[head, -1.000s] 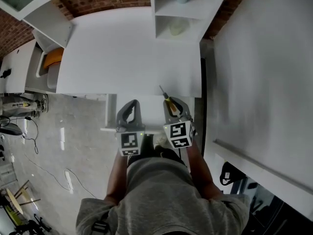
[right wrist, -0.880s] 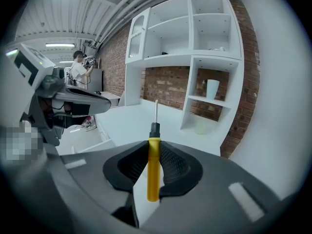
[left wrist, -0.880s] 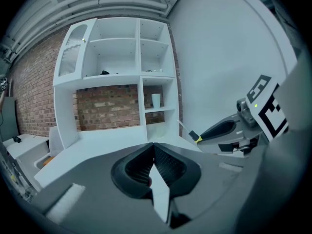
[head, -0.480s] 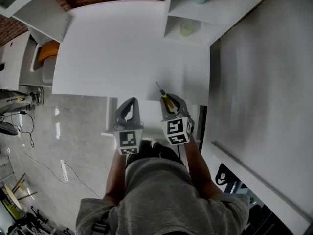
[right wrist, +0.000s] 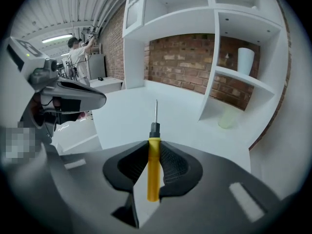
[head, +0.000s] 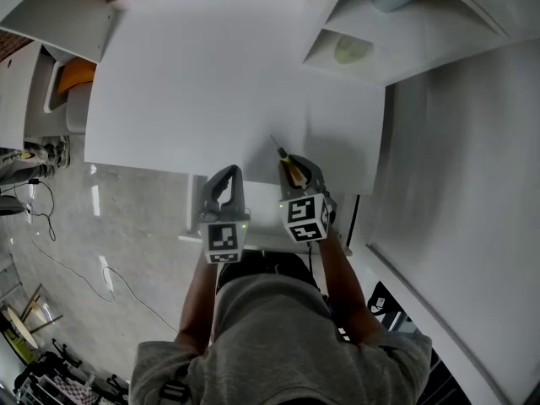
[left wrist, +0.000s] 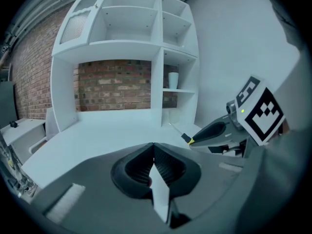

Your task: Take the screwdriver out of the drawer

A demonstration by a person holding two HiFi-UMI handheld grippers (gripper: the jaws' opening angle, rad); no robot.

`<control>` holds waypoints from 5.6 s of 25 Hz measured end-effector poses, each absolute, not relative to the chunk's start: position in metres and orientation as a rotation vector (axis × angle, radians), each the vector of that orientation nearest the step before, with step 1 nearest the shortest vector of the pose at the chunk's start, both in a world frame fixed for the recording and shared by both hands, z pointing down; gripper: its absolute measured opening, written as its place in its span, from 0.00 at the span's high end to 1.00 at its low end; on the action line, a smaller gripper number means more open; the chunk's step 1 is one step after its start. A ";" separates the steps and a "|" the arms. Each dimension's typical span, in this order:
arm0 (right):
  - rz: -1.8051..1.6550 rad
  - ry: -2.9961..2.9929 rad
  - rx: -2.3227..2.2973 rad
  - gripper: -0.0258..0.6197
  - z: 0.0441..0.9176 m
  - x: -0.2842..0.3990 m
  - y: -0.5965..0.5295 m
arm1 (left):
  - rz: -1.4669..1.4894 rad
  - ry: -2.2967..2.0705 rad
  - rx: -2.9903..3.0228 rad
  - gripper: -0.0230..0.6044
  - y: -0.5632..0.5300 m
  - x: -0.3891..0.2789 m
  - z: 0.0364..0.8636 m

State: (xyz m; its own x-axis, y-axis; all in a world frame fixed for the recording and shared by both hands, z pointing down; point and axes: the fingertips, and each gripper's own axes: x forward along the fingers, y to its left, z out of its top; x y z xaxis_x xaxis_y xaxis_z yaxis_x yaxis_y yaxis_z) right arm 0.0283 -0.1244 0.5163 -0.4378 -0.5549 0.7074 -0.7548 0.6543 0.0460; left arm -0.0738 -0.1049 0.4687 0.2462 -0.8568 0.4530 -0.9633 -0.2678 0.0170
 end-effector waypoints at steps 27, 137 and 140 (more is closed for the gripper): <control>0.463 -2.025 0.856 0.84 0.614 -0.007 -0.188 | 0.566 -1.583 2.100 0.94 -0.159 -0.102 0.552; 0.105 -2.361 1.458 0.96 0.355 0.130 0.069 | 0.359 -1.781 2.511 0.94 0.085 0.005 0.331; 0.101 -2.363 1.456 0.96 0.355 0.130 0.070 | 0.364 -1.782 2.511 0.94 0.086 0.005 0.331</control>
